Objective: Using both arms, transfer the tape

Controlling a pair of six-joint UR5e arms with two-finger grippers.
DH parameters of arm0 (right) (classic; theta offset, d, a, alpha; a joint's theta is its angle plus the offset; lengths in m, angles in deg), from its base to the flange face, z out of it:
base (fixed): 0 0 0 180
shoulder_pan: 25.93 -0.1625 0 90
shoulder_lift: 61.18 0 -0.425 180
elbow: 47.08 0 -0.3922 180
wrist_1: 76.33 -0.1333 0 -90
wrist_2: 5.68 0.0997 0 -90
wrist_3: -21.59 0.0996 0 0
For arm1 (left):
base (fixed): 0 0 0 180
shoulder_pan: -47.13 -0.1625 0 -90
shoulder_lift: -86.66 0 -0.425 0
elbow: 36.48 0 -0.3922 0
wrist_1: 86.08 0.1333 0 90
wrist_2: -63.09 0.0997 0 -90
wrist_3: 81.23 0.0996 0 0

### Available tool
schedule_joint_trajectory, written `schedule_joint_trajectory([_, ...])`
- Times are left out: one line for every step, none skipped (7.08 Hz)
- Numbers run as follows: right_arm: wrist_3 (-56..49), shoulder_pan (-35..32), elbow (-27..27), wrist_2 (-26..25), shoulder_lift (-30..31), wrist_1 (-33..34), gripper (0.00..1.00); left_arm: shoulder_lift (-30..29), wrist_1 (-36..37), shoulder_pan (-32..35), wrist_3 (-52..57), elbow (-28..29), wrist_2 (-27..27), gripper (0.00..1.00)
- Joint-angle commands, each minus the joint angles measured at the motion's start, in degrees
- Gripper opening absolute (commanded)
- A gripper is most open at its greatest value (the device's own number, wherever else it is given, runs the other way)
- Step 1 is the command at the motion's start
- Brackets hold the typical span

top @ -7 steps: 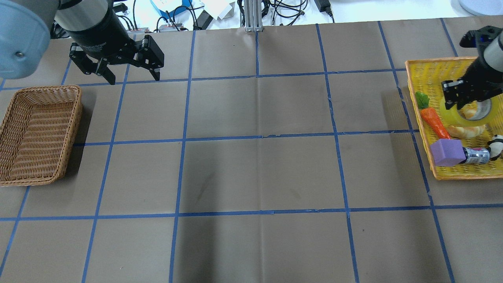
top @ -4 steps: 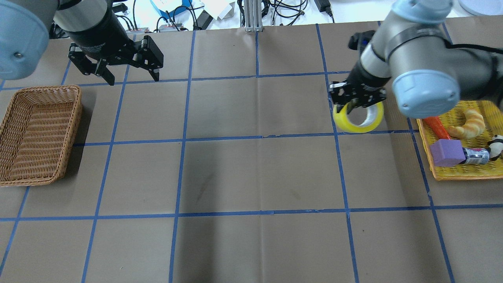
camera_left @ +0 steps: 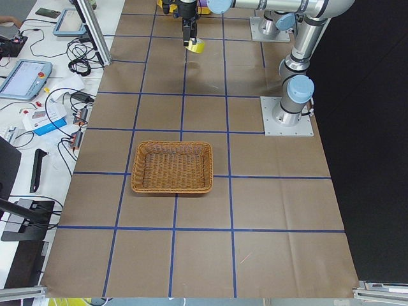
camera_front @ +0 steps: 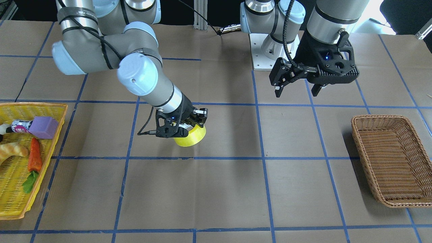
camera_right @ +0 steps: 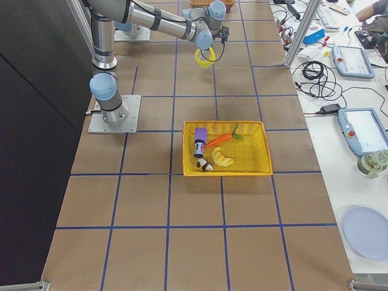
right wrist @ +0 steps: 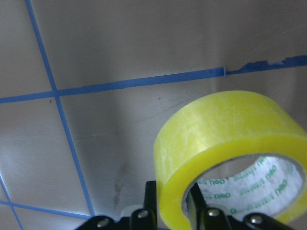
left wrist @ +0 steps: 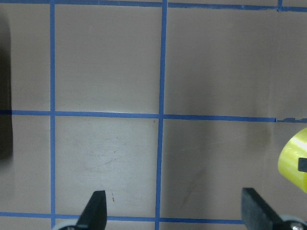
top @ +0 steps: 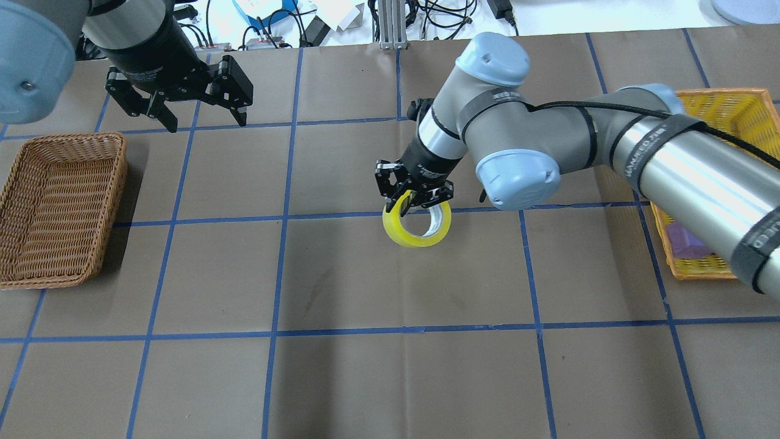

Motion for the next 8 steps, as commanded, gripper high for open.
schedule_joint_trajectory([3.0,-2.4,-0.6,-4.7,-1.3,5.0,1.00,0.2,0.0,0.1,0.0,-0.7,0.0,1.00])
schedule_joint_trajectory([1.5,-1.9,-1.0,-7.1,-1.1,4.6,1.00,0.6,0.2,0.1,0.0,-1.5,0.1,1.00])
schedule_joint_trajectory([0.4,0.6,-1.9,-12.9,-0.7,2.6,1.00,1.3,0.0,0.1,0.0,-2.2,0.0,1.00])
schedule_joint_trajectory([-2.2,4.1,-4.0,-16.3,1.1,-2.2,1.00,1.4,0.0,0.3,-0.8,-3.5,-0.9,1.00])
schedule_joint_trajectory([-8.3,8.5,-6.2,-19.5,4.7,-7.1,1.00,-0.2,0.8,0.9,-2.8,-5.5,-0.9,1.00])
schedule_joint_trajectory([-10.4,13.7,-8.7,-22.3,8.0,-13.3,1.00,-1.5,1.7,1.9,-9.3,-8.0,-2.1,1.00])
schedule_joint_trajectory([-14.1,18.2,-11.4,-22.3,10.4,-16.7,1.00,-5.1,8.6,5.8,-11.9,-11.2,-5.2,1.00])
schedule_joint_trajectory([-15.0,19.6,-13.4,-21.7,12.2,-19.8,1.00,-9.2,15.6,10.9,-18.1,-13.5,-5.2,1.00])
